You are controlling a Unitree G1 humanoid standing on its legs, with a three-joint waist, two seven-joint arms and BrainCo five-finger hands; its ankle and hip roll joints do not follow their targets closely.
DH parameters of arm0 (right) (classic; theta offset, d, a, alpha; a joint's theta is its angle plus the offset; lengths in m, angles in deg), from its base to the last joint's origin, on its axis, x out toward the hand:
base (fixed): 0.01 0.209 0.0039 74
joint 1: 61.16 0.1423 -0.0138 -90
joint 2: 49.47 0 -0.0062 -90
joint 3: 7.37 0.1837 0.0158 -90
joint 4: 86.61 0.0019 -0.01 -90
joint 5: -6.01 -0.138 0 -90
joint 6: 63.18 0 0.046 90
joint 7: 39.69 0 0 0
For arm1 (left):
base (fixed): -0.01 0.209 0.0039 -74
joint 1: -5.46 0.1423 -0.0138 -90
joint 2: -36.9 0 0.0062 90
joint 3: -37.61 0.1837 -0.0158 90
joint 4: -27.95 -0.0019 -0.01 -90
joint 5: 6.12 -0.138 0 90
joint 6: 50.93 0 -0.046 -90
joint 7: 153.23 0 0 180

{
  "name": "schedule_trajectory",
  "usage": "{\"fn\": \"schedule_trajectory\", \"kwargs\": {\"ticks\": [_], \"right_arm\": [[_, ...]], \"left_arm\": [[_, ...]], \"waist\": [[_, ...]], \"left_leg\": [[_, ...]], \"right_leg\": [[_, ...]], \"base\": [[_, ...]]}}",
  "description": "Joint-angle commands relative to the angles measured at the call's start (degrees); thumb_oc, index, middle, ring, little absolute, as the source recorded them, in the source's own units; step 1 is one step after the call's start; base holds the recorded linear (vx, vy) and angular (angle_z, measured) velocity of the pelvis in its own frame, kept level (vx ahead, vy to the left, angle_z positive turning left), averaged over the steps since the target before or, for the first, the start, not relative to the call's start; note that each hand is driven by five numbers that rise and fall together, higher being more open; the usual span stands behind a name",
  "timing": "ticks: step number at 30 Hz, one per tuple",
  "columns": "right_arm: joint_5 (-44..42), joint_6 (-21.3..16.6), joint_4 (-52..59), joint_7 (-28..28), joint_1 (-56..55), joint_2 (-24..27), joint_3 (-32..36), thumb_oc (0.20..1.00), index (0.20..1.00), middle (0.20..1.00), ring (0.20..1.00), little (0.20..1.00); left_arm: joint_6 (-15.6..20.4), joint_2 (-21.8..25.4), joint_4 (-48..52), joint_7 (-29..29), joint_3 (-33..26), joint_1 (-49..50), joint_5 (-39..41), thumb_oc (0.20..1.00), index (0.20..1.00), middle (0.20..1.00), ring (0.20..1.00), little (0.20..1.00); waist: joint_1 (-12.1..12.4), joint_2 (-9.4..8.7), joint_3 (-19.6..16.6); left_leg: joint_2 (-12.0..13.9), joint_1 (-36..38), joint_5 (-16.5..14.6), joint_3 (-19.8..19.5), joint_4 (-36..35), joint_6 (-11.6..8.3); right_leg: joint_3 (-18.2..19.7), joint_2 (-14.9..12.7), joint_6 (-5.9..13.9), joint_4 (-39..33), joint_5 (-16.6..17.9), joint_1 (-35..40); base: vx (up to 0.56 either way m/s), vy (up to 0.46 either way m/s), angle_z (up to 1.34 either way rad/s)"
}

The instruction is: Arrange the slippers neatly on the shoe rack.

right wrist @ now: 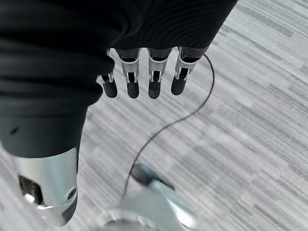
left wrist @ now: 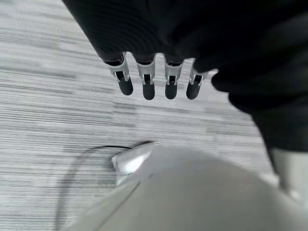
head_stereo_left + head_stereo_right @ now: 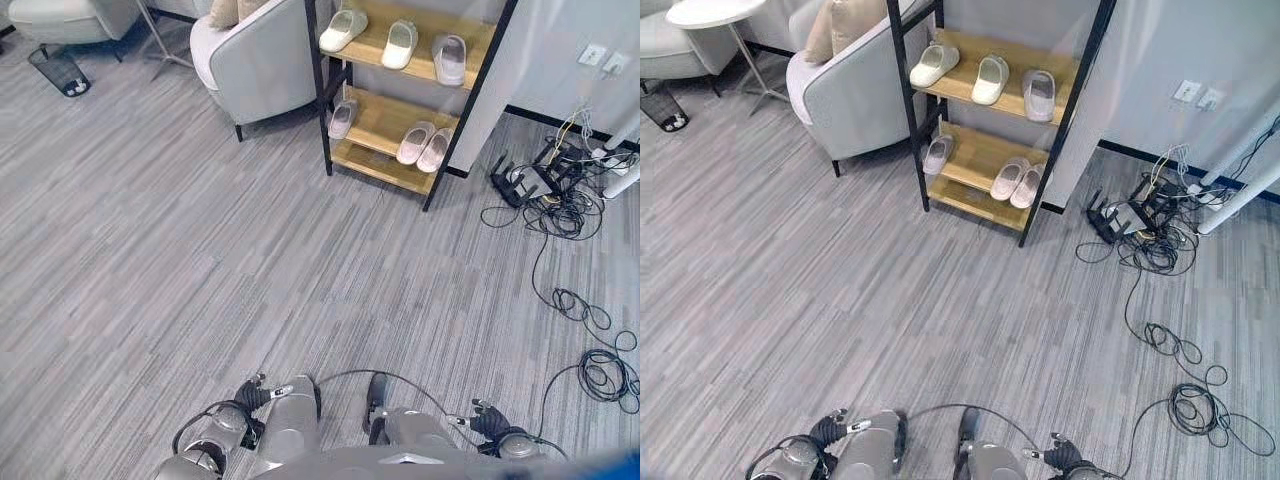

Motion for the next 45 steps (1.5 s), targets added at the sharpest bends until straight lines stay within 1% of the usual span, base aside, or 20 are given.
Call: {"fn": "schedule_trajectory", "kwargs": {"ticks": [1, 4, 7, 10, 11, 13, 15, 18, 23, 26, 31, 34, 35, 36, 37, 38, 40, 41, 42, 45], "right_arm": [[-1.56, -0.92, 3.63, -0.53, -4.29, 0.68, -0.80, 1.000, 1.000, 1.000, 1.000, 1.000], [-1.36, -0.70, 3.58, -0.50, -4.12, -0.35, -0.08, 1.000, 1.000, 1.000, 1.000, 1.000], [-1.27, -0.05, 4.01, 0.03, -3.68, -1.98, -0.65, 1.000, 1.000, 1.000, 1.000, 1.000], [-0.95, 0.23, 5.54, 0.50, -2.72, -3.29, -2.14, 1.000, 1.000, 1.000, 1.000, 1.000], [-0.50, 0.21, 6.29, 0.46, -2.14, -3.39, -2.66, 1.000, 1.000, 1.000, 1.000, 1.000], [-0.43, 0.17, 6.93, 0.35, -1.73, -3.20, -2.88, 1.000, 1.000, 1.000, 1.000, 1.000], [-0.15, -0.02, 7.15, 0.05, -2.19, -3.05, -2.58, 1.000, 1.000, 1.000, 1.000, 1.000], [-0.24, 0.17, 6.52, -0.06, -2.34, -2.88, -2.47, 1.000, 1.000, 1.000, 1.000, 1.000], [-0.18, 0.32, 6.02, -0.08, -2.85, -2.59, -2.18, 1.000, 1.000, 1.000, 1.000, 1.000], [0.96, 0.14, 6.77, 0.01, -4.11, -1.59, -2.16, 1.000, 1.000, 1.000, 1.000, 1.000], [1.32, -0.07, 5.58, -1.68, -4.09, 2.04, 0.32, 1.000, 1.000, 1.000, 1.000, 1.000], [1.65, -0.18, 4.96, -1.91, -3.17, 3.92, 0.34, 1.000, 1.000, 1.000, 1.000, 1.000], [1.71, -0.34, 4.93, -2.12, -2.65, 4.18, 0.15, 1.000, 1.000, 1.000, 1.000, 1.000], [2.40, -0.05, 4.98, -2.32, -1.96, 4.34, -1.02, 1.000, 1.000, 1.000, 1.000, 1.000], [2.41, -0.05, 4.98, -2.32, -1.94, 4.33, -1.01, 1.000, 1.000, 1.000, 1.000, 1.000], [2.79, 0.16, 4.72, -2.65, -2.09, 4.40, -1.77, 1.000, 1.000, 1.000, 1.000, 1.000], [3.31, 0.18, 4.30, -3.27, -2.65, 3.77, -2.45, 1.000, 1.000, 1.000, 1.000, 1.000], [3.31, 0.18, 4.29, -3.27, -2.64, 3.75, -2.45, 1.000, 1.000, 1.000, 1.000, 1.000], [3.72, 0.07, 3.88, -3.29, -2.49, 3.50, -3.36, 1.000, 1.000, 1.000, 1.000, 1.000], [5.21, -0.14, 4.01, -3.60, -2.99, 2.83, -3.45, 1.000, 1.000, 1.000, 1.000, 1.000]], "left_arm": [[-0.21, -1.62, -4.07, -0.36, -1.17, 2.43, 2.65, 1.000, 1.000, 1.000, 1.000, 1.000], [-1.27, -0.86, -6.90, -0.57, -3.61, 3.69, 2.26, 1.000, 1.000, 1.000, 1.000, 1.000], [-1.40, 0.39, -6.74, -0.62, -5.02, 3.78, 2.38, 1.000, 1.000, 1.000, 1.000, 1.000], [-1.27, 1.35, -4.98, -0.99, -3.92, 1.89, 2.19, 1.000, 1.000, 1.000, 1.000, 1.000], [-1.08, 1.48, -3.99, -1.36, -3.24, 0.89, 2.38, 1.000, 1.000, 1.000, 1.000, 1.000], [-1.04, 1.72, -3.13, -1.57, -1.98, -0.22, 1.72, 1.000, 1.000, 1.000, 1.000, 1.000], [-0.84, 1.55, -2.83, -1.94, -1.27, -0.24, 0.86, 1.000, 1.000, 1.000, 1.000, 1.000], [-1.03, 1.12, -3.99, -1.95, -0.45, -0.46, -0.98, 1.000, 1.000, 1.000, 1.000, 1.000], [-1.78, 0.18, -6.50, -1.32, -0.66, 0.99, -2.87, 1.000, 1.000, 1.000, 1.000, 1.000], [-1.91, -0.11, -6.35, -0.46, -1.45, 2.18, -2.61, 1.000, 1.000, 1.000, 1.000, 1.000], [-1.84, -0.54, -5.90, -0.41, -0.19, 3.09, -4.78, 1.000, 1.000, 1.000, 1.000, 1.000], [-1.57, -0.38, -4.60, -0.42, 1.49, 2.46, -6.24, 1.000, 1.000, 1.000, 1.000, 1.000], [-1.43, -0.36, -3.69, -0.51, 2.31, 1.65, -6.33, 1.000, 1.000, 1.000, 1.000, 1.000], [-1.56, -0.27, -2.68, -0.87, 3.67, 0.19, -6.73, 1.000, 1.000, 1.000, 1.000, 1.000], [-1.57, -0.26, -2.68, -0.87, 3.68, 0.17, -6.73, 1.000, 1.000, 1.000, 1.000, 1.000], [-1.43, -1.08, -2.07, -1.27, 4.77, -0.70, -6.42, 1.000, 1.000, 1.000, 1.000, 1.000], [-1.08, -2.33, -2.63, -2.20, 5.03, -0.52, -5.84, 1.000, 1.000, 1.000, 1.000, 1.000], [-1.07, -2.32, -2.64, -2.20, 5.02, -0.52, -5.84, 1.000, 1.000, 1.000, 1.000, 1.000], [-0.70, -2.83, -2.86, -2.51, 5.85, -1.75, -5.25, 1.000, 1.000, 1.000, 1.000, 1.000], [-1.70, -3.37, -6.07, -2.33, 4.98, -0.67, -7.06, 1.000, 1.000, 1.000, 1.000, 1.000]], "waist": [[0.61, -1.05, -2.93], [0.71, -1.94, -4.83], [1.57, -3.95, -6.14], [1.52, -5.38, -7.16], [0.98, -5.06, -6.84], [0.19, -4.08, -6.54], [-1.24, -2.19, -6.13], [-2.80, -0.80, -4.67], [-4.03, -0.37, -3.95], [-4.38, 0.20, -4.68], [-4.92, 0.58, -6.26], [-4.82, 0.63, -6.19], [-4.43, 0.36, -5.16], [-4.10, -0.60, -4.04], [-4.04, -0.51, -3.99], [-3.56, -0.85, -3.25], [-2.24, -1.42, -3.17], [-2.35, -1.51, -3.31], [-1.30, -1.07, -3.10], [-2.19, -0.63, -5.25]], "left_leg": [[-0.31, 1.54, 2.61, -1.28, -2.40, 2.80], [-1.63, 2.40, 2.68, -1.37, -2.05, 3.73], [-3.57, 3.72, -0.45, 0.47, 0.02, 5.77], [-6.01, 4.93, -3.24, 1.71, 0.89, 8.32], [-7.12, 6.31, -4.08, 1.99, 0.73, 9.71], [-7.55, 8.12, -4.71, 1.64, -0.11, 10.49], [-7.50, 11.89, -5.47, 0.54, -1.61, 11.23], [-7.99, 15.86, -7.27, -0.48, -2.08, 11.16], [-8.69, 19.91, -8.80, -1.20, -2.70, 10.67], [-8.46, 22.92, -8.99, -0.96, -3.79, 9.52], [-7.92, 24.00, -9.14, -1.32, -1.31, 7.66], [-6.75, 20.76, -6.54, 0.68, 8.18, 4.15], [-6.18, 17.22, -4.32, 1.30, 15.84, 2.71], [-4.97, 12.27, -1.26, 2.77, 24.56, 2.53], [-4.86, 12.18, -1.41, 2.81, 24.81, 2.52], [-4.49, 9.10, -3.35, 3.49, 25.01, 4.50], [-6.67, 6.90, -7.51, 1.25, 15.09, 6.18], [-6.79, 6.83, -7.26, 1.19, 14.81, 6.19], [-8.10, 4.53, -2.83, -3.51, 6.95, 5.21], [-7.82, 9.79, -2.29, -4.84, -0.18, 5.87]], "right_leg": [[3.40, -3.55, 5.03, -1.13, -1.31, 9.91], [4.01, -5.05, 6.22, 0.25, -1.07, 10.29], [6.17, -7.77, 8.01, 2.88, 1.28, 9.66], [7.63, -10.43, 10.22, 9.00, 8.49, 6.55], [7.68, -12.19, 10.98, 14.83, 14.32, 4.05], [7.24, -12.93, 10.82, 19.17, 16.66, 2.72], [7.62, -11.96, 9.48, 23.31, 15.52, -1.13], [6.07, -9.20, 7.98, 18.91, 8.86, -3.65], [3.78, -6.83, 8.23, 12.44, 8.12, -5.42], [-1.09, -5.69, 7.76, 10.41, 7.90, -6.35], [1.03, -3.04, 5.96, 7.25, 5.68, -3.25], [3.00, -1.34, 4.25, 5.34, 3.54, -0.26], [3.76, -1.03, 3.47, 5.31, 3.23, 0.65], [4.47, -0.95, 2.15, 4.47, 2.80, 2.02], [4.51, -0.84, 2.13, 4.47, 2.82, 2.02], [5.55, -0.92, 1.94, 3.29, 2.44, 3.48], [7.75, -1.10, 2.95, 1.79, 2.20, 5.39], [7.67, -1.21, 2.97, 1.78, 2.23, 5.24], [8.92, -0.16, 3.30, 1.14, 2.16, 6.36], [10.95, -0.10, 3.90, 0.73, 1.74, 7.34]], "base": [[0.31, 0.201, -0.11], [0.41, 0.306, -0.54], [0.38, 0.369, -0.15], [0.27, 0.382, -0.17], [0.24, 0.415, -0.04], [0.27, 0.387, 0.18], [0.30, 0.319, 0.15], [0.27, 0.145, 0.14], [0.22, 0.033, 0.35], [0.26, -0.085, -0.01], [0.24, -0.202, 0.22], [0.11, -0.204, -0.31], [0.03, -0.201, -0.29], [0.01, -0.148, -0.31], [0.08, -0.135, -0.87], [0.12, -0.039, -0.89], [0.19, 0.014, -0.54], [0.18, 0.056, -0.62], [0.12, 0.047, -0.75], [0.23, 0.094, -0.62]]}}
